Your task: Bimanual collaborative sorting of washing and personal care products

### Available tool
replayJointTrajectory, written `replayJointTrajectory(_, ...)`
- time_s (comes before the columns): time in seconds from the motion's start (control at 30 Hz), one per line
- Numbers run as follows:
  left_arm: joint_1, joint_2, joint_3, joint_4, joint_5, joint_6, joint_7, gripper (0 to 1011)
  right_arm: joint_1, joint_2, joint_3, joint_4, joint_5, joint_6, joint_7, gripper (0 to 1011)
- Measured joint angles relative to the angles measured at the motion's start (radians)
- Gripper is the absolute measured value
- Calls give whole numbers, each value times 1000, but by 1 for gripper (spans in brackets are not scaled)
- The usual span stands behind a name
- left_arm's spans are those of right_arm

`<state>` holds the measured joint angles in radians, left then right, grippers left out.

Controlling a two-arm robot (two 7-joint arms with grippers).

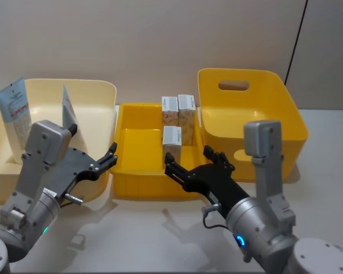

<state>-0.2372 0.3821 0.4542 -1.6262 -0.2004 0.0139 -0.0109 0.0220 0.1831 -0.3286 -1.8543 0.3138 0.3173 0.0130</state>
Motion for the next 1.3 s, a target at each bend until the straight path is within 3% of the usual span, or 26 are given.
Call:
replayJointTrajectory(0.57, 0, 0, 0, 0, 0, 0, 0, 1003, 69, -61, -33, 84, -85, 30, -84, 1001)
replayJointTrajectory(1.3, 0, 0, 0, 0, 0, 0, 0, 1003, 172, -103, -54, 215, -148, 49, -99, 1001)
